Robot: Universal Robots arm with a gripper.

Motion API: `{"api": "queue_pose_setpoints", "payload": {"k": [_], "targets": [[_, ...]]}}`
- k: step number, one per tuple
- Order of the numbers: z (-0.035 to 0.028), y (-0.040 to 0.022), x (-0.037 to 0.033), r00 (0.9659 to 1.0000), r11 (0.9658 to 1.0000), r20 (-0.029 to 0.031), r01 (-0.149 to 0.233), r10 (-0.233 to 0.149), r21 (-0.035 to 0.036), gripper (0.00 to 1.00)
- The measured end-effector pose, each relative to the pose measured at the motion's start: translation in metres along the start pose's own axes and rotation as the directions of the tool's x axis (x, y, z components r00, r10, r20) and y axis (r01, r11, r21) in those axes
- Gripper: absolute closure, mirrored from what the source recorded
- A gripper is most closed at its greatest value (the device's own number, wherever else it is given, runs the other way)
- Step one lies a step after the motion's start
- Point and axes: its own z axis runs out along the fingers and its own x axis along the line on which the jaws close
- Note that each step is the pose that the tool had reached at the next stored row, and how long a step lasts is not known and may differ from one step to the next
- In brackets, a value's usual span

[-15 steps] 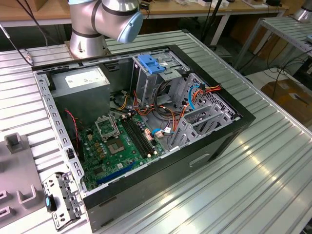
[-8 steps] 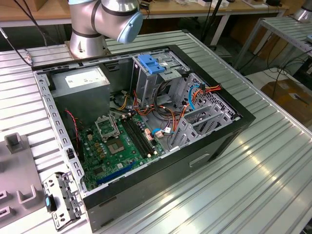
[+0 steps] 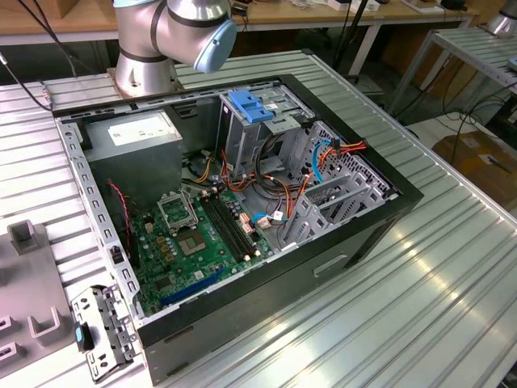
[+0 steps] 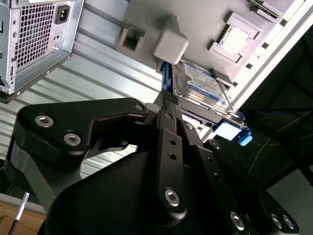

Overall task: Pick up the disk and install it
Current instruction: 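Reach for the disk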

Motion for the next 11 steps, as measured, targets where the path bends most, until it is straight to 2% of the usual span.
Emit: {"api": "queue_pose_setpoints", "payload": {"k": [11], "targets": [[0.0001,-0.0013,0.0168,1.0000,1.0000,-0.0006,0.000,0.000,0.0000,0.89]]}}
